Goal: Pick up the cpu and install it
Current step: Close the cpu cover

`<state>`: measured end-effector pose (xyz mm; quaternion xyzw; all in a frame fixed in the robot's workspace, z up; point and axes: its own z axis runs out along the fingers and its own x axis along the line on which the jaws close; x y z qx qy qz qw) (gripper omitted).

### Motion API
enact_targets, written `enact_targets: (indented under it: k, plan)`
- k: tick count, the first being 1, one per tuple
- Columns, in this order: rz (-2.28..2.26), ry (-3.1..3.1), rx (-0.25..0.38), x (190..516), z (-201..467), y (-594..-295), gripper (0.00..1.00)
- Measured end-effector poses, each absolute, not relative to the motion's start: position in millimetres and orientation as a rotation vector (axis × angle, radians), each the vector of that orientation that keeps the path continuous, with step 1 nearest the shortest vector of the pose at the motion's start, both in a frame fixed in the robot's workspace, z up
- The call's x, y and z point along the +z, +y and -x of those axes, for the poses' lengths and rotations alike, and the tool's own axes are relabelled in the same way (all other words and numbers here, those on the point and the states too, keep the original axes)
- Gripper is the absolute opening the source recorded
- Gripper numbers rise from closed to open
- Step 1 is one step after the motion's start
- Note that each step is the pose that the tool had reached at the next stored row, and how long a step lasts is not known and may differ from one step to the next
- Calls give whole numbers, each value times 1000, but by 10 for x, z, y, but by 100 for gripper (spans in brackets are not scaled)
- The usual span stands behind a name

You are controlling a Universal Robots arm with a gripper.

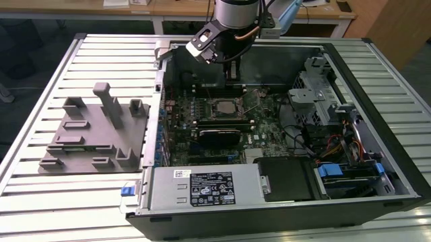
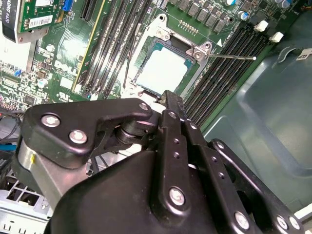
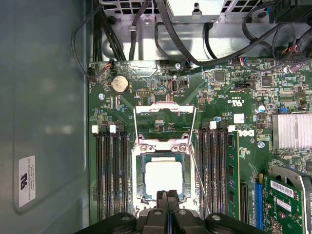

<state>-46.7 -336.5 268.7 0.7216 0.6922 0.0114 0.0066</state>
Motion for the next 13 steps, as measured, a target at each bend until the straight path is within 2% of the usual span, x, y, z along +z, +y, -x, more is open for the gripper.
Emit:
enact_targets:
  k: [13]
  plan:
    - [-2258, 2166, 36, 2687, 338, -3356, 11]
